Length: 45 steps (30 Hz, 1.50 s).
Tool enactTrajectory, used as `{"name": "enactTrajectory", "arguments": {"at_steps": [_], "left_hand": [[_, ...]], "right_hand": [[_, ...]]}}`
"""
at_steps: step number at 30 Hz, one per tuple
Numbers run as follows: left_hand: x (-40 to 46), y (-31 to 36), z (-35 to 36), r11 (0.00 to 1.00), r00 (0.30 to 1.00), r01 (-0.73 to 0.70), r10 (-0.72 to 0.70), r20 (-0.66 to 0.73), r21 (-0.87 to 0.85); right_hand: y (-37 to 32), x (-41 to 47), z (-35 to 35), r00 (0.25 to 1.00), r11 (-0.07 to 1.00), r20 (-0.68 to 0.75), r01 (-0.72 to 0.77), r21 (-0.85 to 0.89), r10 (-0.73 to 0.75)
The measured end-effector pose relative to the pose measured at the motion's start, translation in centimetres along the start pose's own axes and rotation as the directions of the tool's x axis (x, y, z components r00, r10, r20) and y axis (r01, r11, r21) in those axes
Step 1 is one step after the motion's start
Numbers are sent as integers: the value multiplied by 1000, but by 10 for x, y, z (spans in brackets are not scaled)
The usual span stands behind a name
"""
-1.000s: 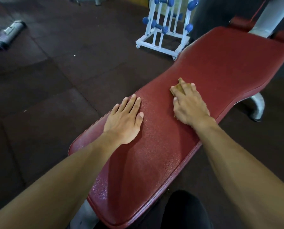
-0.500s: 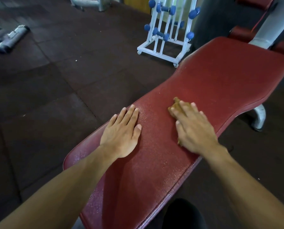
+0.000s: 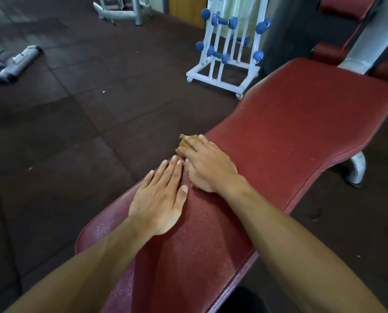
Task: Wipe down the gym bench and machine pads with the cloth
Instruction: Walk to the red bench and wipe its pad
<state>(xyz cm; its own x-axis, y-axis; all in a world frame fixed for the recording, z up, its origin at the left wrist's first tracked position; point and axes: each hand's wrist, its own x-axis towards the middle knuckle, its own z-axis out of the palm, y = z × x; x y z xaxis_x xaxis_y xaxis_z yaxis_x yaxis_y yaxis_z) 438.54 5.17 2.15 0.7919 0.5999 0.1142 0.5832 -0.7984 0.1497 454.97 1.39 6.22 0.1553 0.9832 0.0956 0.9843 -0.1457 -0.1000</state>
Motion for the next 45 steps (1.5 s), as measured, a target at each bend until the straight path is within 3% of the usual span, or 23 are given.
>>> {"name": "enactTrajectory", "arguments": {"at_steps": [4, 9, 11, 13, 17, 20, 23, 26, 29, 33, 38, 45], "left_hand": [[-2, -2, 0, 1000, 1000, -6, 5, -14, -16], [-2, -1, 0, 1000, 1000, 6, -6, -14, -13], [-2, -1, 0, 1000, 1000, 13, -13, -15, -11], [-2, 0, 0, 1000, 1000, 8, -8, -12, -8], [-2, 1, -1, 1000, 1000, 4, -4, -8, -10], [-1, 1, 0, 1000, 1000, -2, 2, -11, -14], [-1, -1, 0, 1000, 1000, -3, 3, -5, -26], [-1, -1, 0, 1000, 1000, 0, 0, 5, -25], [-1, -1, 1, 1000, 1000, 9, -9, 9, -20], [0, 0, 0, 1000, 1000, 13, -13, 7, -6], [-1, 2, -2, 1000, 1000, 19, -19, 14, 16], [-1, 3, -7, 999, 999, 33, -32, 27, -13]], "right_hand": [[40, -2, -8, 1000, 998, -2, 18, -65, -18], [136, 0, -29, 938, 931, -84, -344, -120, 336], [139, -1, -28, 914, 909, -102, -402, -109, 392], [122, -1, -23, 926, 922, -104, -372, -104, 362], [52, -22, -12, 995, 993, -24, -97, -65, 95], [12, -61, -8, 1000, 1000, -3, 8, 18, -8], [18, -102, -17, 1000, 1000, 20, -11, 24, 10], [64, -129, -29, 990, 989, -5, -143, -25, 143], [127, -128, -42, 948, 942, -63, -318, -103, 313], [179, -84, -48, 865, 869, -116, -495, -28, 489], [158, -54, -38, 874, 877, -116, -479, -32, 473], [63, -76, -23, 971, 972, -35, -237, -5, 236]]}}
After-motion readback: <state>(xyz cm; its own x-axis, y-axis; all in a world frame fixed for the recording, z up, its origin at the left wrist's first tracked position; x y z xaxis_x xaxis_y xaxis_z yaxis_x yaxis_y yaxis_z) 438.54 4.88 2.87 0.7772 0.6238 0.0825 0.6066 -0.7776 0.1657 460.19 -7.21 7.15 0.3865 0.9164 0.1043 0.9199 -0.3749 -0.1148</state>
